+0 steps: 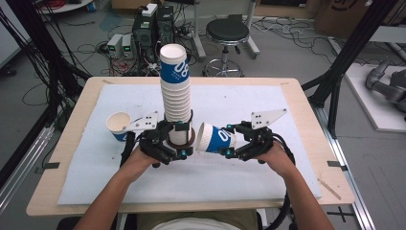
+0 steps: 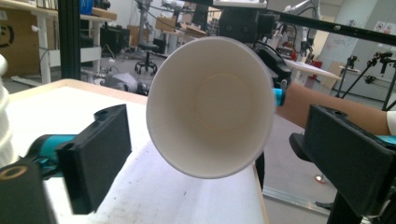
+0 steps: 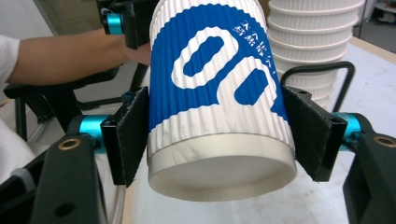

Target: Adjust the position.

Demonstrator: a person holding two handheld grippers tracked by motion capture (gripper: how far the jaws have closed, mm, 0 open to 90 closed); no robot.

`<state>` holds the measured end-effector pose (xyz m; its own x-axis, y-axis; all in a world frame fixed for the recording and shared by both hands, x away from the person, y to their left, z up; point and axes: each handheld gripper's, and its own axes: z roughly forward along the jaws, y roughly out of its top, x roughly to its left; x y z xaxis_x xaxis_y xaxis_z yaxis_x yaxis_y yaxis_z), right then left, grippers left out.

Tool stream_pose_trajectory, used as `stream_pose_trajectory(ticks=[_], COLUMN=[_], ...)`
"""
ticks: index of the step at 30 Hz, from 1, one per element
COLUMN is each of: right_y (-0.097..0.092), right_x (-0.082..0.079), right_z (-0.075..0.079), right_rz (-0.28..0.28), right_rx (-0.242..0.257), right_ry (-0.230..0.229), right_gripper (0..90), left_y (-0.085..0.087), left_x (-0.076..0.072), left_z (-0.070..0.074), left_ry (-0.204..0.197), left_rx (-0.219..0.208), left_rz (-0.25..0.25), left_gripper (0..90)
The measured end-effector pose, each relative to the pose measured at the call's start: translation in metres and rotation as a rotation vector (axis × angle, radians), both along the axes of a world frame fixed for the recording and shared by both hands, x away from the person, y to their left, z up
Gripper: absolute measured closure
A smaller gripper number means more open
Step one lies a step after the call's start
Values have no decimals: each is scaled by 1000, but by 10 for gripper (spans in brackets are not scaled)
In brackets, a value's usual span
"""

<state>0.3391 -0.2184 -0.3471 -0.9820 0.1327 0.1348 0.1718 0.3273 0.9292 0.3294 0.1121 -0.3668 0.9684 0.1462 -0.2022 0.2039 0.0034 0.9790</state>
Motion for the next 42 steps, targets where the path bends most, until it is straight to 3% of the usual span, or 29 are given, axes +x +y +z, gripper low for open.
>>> stream_pose_trajectory(ticks=[10,18,21,25,30,32,35,38,41,42], right_y=[18,23,23,23,25,26,25,27,37,40], right_x=[-4,-4,-4,-4,-4,-7,-6,-7,-7,-8], right_z=[-11,-15,-16,-17,-20,-19,-16,-9,-2,-1], right_rz=[85,102,95,95,97,55,57,52,87,96], right_rx=[66,54,52,41,4,-19,-39,-130,-251,-270], right_ry=[20,33,32,36,48,33,44,15,-26,-22], right_gripper=[283,283,284,291,288,192,173,173,173,173], left_y=[-11,-13,-11,-11,-11,-12,-13,-15,-17,-18], left_x=[-5,-5,-6,-6,-7,-7,-8,-10,-11,-12], left_z=[-2,-3,-2,-2,-1,0,3,7,10,10], left_ry=[-3,-5,-27,-32,-39,-44,-42,-44,-43,-43], left_rx=[0,31,34,55,103,131,180,220,259,272], left_rz=[-50,-45,-56,-56,-61,-60,-65,-68,-71,-71], left_gripper=[76,84,170,200,223,226,226,225,225,225])
